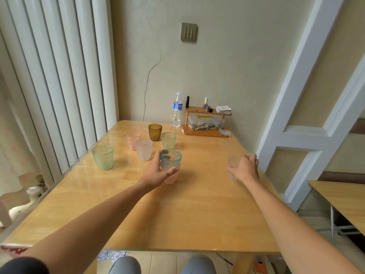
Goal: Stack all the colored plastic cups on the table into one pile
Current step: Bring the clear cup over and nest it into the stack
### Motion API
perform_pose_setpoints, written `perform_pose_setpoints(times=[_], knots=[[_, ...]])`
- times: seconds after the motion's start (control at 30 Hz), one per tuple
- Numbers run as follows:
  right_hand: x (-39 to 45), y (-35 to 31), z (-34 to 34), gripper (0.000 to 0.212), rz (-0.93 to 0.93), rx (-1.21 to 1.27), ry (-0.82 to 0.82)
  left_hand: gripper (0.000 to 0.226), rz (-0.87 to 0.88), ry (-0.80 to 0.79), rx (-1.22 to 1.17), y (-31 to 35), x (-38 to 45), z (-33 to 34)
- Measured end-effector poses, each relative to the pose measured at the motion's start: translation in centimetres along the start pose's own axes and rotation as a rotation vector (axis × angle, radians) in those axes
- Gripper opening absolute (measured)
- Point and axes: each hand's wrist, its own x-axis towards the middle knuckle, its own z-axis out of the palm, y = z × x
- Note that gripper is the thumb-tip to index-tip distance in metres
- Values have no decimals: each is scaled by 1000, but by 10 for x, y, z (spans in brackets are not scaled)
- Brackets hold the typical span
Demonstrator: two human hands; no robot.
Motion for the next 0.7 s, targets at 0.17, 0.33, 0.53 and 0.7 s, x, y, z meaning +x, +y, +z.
perform_pose_setpoints(times=[0.17,0.33,0.53,0.7], knots=[[-17,-38,-4,79,-178,199,-28,106,-1,-14,27,3,0,-2],[-40,-102,-18,72,-413,345,-34,89,-5,-8,73,3,2,-3],[-60,-151,-21,75,-566,449,-16,93,-20,-1,85,9,0,-4],[-68,-168,-5,76,-591,462,-79,99,-39,13,91,12,-1,-6]])
